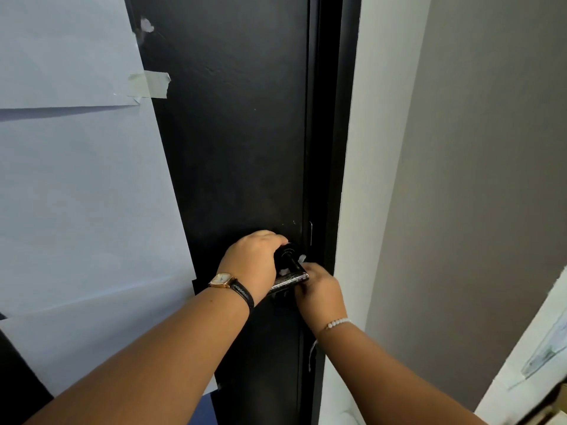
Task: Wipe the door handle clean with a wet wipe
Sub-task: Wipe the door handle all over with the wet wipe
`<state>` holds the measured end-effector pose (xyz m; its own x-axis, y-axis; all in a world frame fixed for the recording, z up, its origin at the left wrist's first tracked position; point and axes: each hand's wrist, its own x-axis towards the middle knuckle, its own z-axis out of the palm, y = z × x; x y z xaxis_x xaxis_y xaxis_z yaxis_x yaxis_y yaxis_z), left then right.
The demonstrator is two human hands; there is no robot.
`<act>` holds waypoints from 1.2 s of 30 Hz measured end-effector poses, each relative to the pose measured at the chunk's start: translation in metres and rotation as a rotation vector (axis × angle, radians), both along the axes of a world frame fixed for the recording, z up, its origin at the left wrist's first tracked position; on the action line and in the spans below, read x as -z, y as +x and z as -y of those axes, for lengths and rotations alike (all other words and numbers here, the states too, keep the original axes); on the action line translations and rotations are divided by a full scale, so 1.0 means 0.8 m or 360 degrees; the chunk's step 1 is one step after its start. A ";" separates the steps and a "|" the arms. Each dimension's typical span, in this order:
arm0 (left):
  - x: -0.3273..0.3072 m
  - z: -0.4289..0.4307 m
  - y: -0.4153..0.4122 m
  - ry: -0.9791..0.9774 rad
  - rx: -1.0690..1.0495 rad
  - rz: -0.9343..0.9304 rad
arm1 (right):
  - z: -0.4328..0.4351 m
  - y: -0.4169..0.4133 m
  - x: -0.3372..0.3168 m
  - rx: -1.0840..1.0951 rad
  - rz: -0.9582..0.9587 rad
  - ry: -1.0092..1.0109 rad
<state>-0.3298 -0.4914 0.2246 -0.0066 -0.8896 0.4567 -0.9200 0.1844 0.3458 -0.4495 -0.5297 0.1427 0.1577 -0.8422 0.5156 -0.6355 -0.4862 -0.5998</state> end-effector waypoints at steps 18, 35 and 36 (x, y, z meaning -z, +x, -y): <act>0.003 0.003 0.002 -0.0035 -0.0025 -0.0006 | 0.000 0.018 -0.015 0.0210 0.1096 0.0406; 0.006 -0.012 0.021 -0.0032 -0.0126 -0.0020 | 0.013 -0.002 -0.082 0.0034 0.0234 -0.0160; 0.007 -0.015 0.021 -0.0038 -0.0169 0.0001 | 0.012 -0.001 -0.083 -0.0004 0.0166 -0.0199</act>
<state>-0.3131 -0.4791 0.2193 0.0869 -0.8741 0.4780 -0.9351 0.0939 0.3417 -0.4502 -0.5393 0.2088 0.0998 -0.7702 0.6299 -0.5716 -0.5626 -0.5974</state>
